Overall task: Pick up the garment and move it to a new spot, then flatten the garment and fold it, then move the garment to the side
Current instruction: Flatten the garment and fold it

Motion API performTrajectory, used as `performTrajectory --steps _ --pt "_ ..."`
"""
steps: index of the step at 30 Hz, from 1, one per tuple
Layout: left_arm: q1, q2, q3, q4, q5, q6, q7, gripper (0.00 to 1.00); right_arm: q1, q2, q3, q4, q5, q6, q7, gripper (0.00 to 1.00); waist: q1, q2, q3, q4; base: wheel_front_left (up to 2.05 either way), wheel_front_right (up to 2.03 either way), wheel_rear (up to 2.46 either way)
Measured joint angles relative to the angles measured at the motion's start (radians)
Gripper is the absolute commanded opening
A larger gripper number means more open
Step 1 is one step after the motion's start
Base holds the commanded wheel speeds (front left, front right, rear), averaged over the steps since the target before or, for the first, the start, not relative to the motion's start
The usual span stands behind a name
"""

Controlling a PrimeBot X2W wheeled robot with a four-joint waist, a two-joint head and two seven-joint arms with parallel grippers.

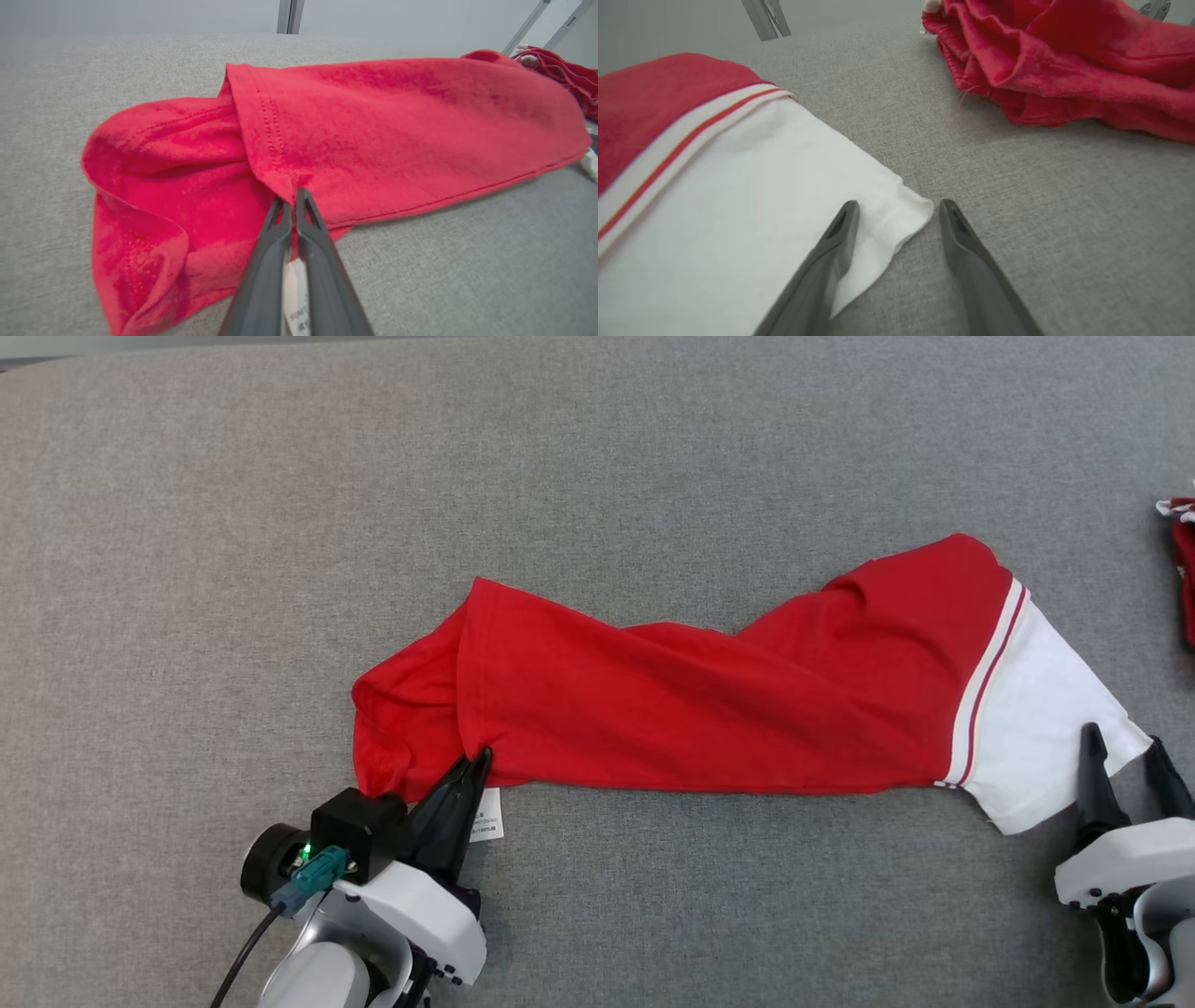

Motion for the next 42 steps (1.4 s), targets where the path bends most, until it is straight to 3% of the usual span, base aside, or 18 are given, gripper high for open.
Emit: performTrajectory --steps 1,7,16,23,33,38,42 --pt "0.0 0.0 -0.001 -0.001 0.0 0.002 -0.004 0.0 -0.007 -0.001 0.008 0.008 0.018 0.0 -0.009 0.0 0.0 0.0 -0.001 0.0 0.0 0.0 0.0" --pt "0.0 0.003 0.008 -0.034 -0.002 0.013 -0.027 0.0 -0.008 -0.012 0.054 -0.015 0.077 0.0 -0.05 0.0 0.0 0.0 -0.019 -0.006 0.0 0.0 0.0" --pt "-0.077 0.035 0.037 -0.186 0.016 0.038 -0.026 0.0 -0.087 -0.043 0.071 -0.285 0.109 0.0 -0.07 0.0 0.0 0.0 -0.076 -0.029 0.0 0.0 0.0" --pt "-0.262 0.057 0.061 -0.279 0.044 0.038 0.009 0.0 -0.214 -0.053 0.093 -0.478 0.1 0.0 0.001 0.0 0.0 0.0 -0.135 -0.034 0.0 0.0 0.0" --pt "-0.568 0.069 0.09 -0.342 0.066 0.023 0.066 0.0 -0.422 -0.097 0.136 -0.644 0.09 0.0 0.115 0.0 0.0 0.0 -0.175 -0.034 0.0 0.0 0.0" --pt "-0.667 0.057 0.094 -0.346 0.05 0.014 0.097 0.0 -0.507 -0.105 0.149 -0.661 0.116 0.0 0.164 0.0 0.0 0.0 -0.167 -0.042 0.0 0.0 0.0" --pt "-0.737 0.05 0.094 -0.277 0.033 -0.004 0.099 0.0 -0.594 -0.119 0.162 -0.582 0.163 0.0 0.182 0.0 0.0 0.0 -0.143 -0.048 0.0 0.0 0.0"
